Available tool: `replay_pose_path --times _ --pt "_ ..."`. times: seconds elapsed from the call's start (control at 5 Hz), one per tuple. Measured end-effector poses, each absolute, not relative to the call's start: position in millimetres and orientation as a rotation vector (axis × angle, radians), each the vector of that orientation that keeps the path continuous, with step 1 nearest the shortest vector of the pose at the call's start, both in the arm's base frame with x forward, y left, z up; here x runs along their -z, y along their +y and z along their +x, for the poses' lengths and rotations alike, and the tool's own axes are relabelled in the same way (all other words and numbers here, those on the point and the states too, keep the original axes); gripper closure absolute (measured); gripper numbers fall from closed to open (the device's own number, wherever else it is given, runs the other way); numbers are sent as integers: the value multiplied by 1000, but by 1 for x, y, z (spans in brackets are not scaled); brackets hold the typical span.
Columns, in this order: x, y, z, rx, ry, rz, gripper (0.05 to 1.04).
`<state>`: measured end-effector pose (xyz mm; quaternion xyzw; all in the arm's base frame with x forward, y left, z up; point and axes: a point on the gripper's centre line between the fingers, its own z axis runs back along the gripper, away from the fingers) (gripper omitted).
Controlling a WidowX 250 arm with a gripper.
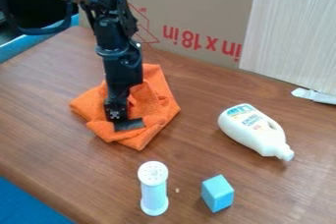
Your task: Unfold the cloth from bottom right to top left
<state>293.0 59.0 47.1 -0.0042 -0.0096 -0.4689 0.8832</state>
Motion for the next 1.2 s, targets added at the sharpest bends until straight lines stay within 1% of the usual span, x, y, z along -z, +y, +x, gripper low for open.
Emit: replay_pose_path --times 0.6,0.8,1.2 --pt "-49 59 295 972 -31 -5 83" --pt "-68 56 289 938 -99 -89 84" --pt "-138 71 285 907 -339 -86 85"
